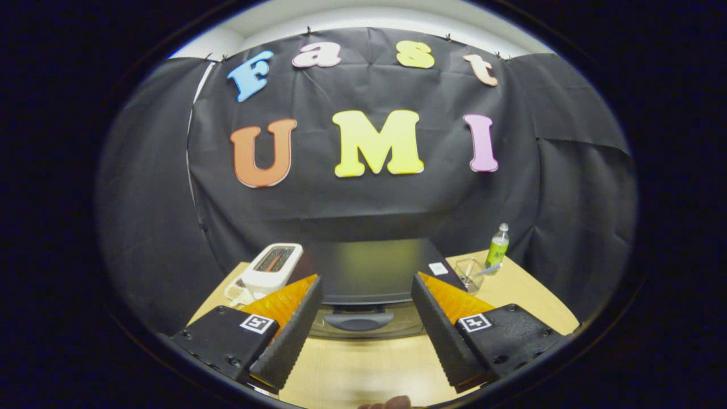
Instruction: Open the toaster oven, put the food inside, and close the toaster oven door.
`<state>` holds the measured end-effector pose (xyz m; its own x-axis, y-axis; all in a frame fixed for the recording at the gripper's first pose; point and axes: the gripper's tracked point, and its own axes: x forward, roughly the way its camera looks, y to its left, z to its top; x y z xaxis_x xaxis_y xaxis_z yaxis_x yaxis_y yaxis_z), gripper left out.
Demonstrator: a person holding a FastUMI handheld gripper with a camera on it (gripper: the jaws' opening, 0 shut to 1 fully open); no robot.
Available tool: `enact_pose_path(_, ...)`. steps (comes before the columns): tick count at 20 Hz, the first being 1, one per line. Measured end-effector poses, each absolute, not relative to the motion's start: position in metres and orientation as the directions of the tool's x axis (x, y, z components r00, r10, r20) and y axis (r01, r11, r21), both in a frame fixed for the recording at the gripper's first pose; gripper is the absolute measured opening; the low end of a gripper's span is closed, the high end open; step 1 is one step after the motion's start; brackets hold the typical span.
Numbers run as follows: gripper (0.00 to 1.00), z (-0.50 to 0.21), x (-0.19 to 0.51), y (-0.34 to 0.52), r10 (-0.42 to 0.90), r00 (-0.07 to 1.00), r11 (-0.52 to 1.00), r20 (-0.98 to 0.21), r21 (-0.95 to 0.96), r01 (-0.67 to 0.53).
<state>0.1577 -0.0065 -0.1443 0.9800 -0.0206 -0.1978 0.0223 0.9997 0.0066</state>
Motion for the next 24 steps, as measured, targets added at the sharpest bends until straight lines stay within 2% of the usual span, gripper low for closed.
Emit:
enact_pose_path(5,1.0,-0.058,0.128,-0.003,0.012,0.998,1.0,-0.063,0.002,-0.012)
enact_pose_path(10,1.0,-0.022,0.082,0.006,0.041,0.999,0.998,0.021,-0.041,-0.04)
enact_pose_path(15,1.0,-0.022,0.038,0.013,0.045,0.998,0.999,0.051,0.025,-0.046)
enact_pose_path(19,1.0,-0.029,0.026,0.026,0.046,0.999,0.997,-0.003,0.067,-0.045)
enact_pose_path(24,1.0,-0.028,0.023,0.022,0.028,1.0,0.998,-0.009,0.064,-0.027)
